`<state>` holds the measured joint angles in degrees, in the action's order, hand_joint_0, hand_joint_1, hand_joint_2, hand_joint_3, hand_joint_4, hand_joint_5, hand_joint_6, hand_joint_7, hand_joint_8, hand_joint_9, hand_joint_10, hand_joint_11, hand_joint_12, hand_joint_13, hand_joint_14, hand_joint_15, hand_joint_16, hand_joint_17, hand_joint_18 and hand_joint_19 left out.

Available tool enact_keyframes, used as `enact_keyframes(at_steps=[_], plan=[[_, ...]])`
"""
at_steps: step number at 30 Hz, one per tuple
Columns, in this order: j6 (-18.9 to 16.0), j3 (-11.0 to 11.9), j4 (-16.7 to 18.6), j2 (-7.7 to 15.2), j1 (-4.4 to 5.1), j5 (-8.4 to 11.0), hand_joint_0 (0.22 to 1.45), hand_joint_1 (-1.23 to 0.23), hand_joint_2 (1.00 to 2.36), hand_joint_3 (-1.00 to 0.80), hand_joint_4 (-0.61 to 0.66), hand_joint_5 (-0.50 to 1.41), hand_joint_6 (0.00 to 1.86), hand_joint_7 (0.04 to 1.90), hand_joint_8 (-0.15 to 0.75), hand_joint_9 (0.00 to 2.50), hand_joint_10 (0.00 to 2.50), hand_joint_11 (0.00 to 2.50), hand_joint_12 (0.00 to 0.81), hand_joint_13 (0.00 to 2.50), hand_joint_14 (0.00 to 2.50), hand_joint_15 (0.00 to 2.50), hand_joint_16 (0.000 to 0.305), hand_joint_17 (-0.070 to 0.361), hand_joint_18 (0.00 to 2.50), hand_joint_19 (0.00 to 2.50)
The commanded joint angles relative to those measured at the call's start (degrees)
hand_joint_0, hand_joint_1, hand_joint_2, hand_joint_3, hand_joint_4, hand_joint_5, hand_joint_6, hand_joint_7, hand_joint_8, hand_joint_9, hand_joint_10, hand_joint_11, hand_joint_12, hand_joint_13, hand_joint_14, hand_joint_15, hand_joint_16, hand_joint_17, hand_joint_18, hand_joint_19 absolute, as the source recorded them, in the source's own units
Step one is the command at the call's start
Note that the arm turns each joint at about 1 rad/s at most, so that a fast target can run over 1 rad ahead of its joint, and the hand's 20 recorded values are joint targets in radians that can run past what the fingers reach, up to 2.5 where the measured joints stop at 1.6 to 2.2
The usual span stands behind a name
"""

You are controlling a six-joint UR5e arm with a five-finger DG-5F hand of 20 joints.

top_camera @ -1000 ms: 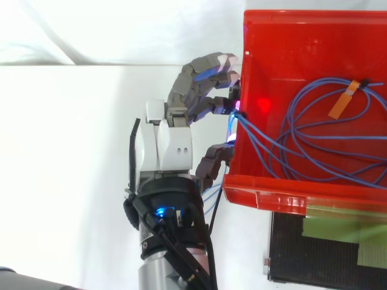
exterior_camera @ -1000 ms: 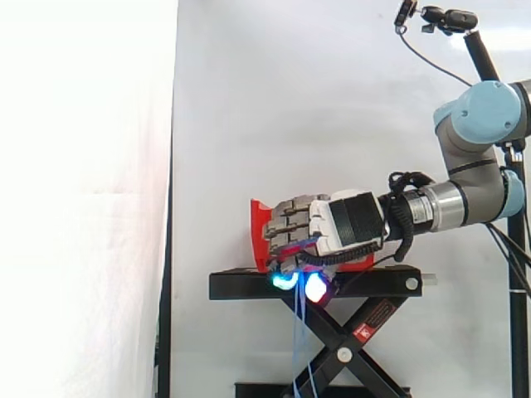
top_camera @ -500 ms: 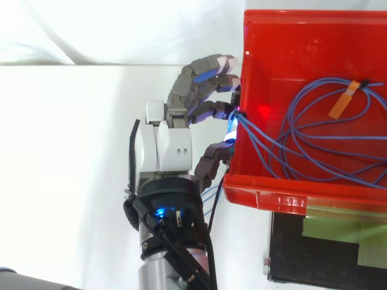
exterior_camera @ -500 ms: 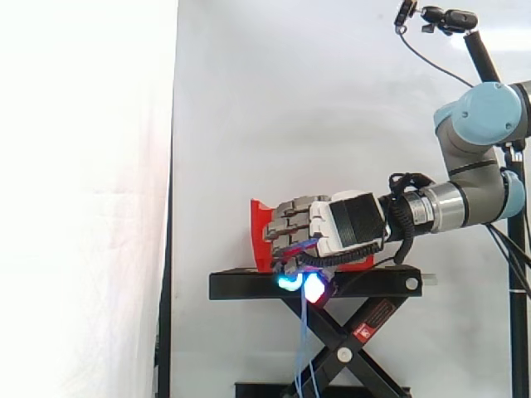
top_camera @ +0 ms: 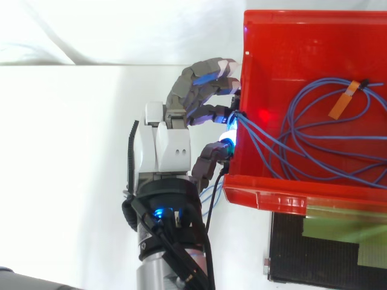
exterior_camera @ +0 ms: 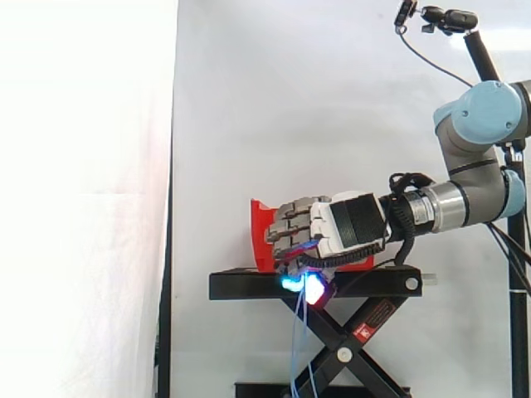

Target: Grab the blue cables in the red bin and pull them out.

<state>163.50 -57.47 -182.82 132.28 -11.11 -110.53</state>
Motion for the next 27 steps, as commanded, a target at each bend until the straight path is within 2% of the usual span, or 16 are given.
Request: enact_keyframes(at_steps=[1,6,10,20,27], plan=[[-0.1,0.2,-1.0,0.0,0.48,0.14,0.96,-0.74,1.0,-1.0,0.16,0.89,0.76,0.5,0.292,0.91,0.02,0.75,0.349,0.67,0.02,0.65,0.042,0.095,0.56,0.74],[-0.7,0.2,-2.5,0.0,1.18,-0.13,0.96,-0.73,1.0,-1.0,0.16,0.9,0.77,0.51,0.292,0.92,0.02,0.74,0.349,0.68,0.02,0.65,0.042,0.095,0.57,0.74],[-2.5,0.2,-4.3,-0.4,2.06,-0.22,0.96,-0.73,1.0,-1.0,0.15,0.91,0.77,0.51,0.29,0.93,0.02,0.74,0.348,0.68,0.02,0.64,0.042,0.095,0.57,0.74],[-5.1,0.2,-5.1,-1.6,5.22,-0.3,0.96,-0.73,1.0,-1.0,0.15,0.91,0.79,0.51,0.289,0.95,0.02,0.75,0.348,0.69,0.02,0.64,0.042,0.095,0.58,0.74],[-7.8,0.2,-5.4,-3.1,6.81,-0.22,0.96,-0.73,1.0,-1.0,0.15,0.91,0.79,0.5,0.287,0.95,0.02,0.74,0.348,0.69,0.02,0.64,0.042,0.095,0.58,0.74]])
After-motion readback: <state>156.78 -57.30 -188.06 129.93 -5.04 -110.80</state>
